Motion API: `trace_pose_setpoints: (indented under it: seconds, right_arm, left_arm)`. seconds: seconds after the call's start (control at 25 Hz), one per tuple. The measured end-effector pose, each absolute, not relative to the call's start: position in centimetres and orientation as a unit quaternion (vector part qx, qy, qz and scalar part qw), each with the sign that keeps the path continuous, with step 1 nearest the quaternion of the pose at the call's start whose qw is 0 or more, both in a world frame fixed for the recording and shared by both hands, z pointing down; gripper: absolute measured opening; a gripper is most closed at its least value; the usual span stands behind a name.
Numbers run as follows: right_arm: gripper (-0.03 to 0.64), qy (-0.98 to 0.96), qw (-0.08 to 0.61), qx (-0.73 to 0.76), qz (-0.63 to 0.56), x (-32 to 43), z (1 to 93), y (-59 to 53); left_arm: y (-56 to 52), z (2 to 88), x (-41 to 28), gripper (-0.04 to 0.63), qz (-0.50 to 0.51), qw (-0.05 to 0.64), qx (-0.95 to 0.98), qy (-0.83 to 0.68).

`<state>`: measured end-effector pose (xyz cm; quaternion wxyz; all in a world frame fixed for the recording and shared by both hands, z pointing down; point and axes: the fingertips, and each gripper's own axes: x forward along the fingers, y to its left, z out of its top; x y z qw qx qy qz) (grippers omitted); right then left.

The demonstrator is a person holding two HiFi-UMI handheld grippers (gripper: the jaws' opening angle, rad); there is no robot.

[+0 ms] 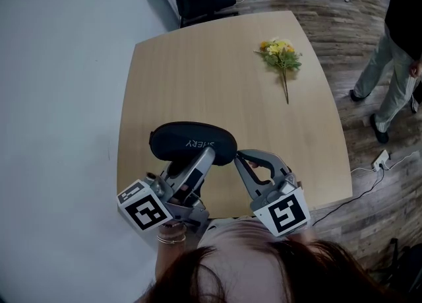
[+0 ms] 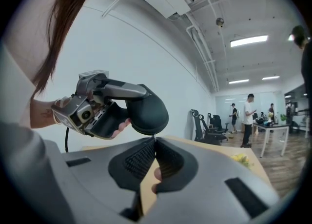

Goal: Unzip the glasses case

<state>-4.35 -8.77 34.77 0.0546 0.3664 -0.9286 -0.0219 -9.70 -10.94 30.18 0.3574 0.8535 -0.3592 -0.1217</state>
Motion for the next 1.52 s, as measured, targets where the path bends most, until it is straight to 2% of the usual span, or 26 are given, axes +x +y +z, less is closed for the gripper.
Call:
trace_pose_setpoints:
  seconds: [0.6, 1.16, 1.52]
  right_arm:
    - [0.015, -0.925, 0.08, 0.37, -0.038, -3.1, 35.9, -9.1]
    - [0.015, -0.91, 0.15, 0.378, -0.079, -2.7, 37.5, -9.3]
    - [0.015, -0.907, 0.156, 0.381, -0.087, -2.4, 37.7, -9.2]
  left_arm:
    - [-10.6, 31.4, -8.5, 0.215, -0.075, 0.363, 0.866, -0.335]
    - [-10.0, 32.8, -8.1, 0.209, -0.013, 0.367, 0.878, -0.307]
    - [-9.3, 33.4, -7.9, 0.207, -0.005, 0.371, 0.88, -0.297]
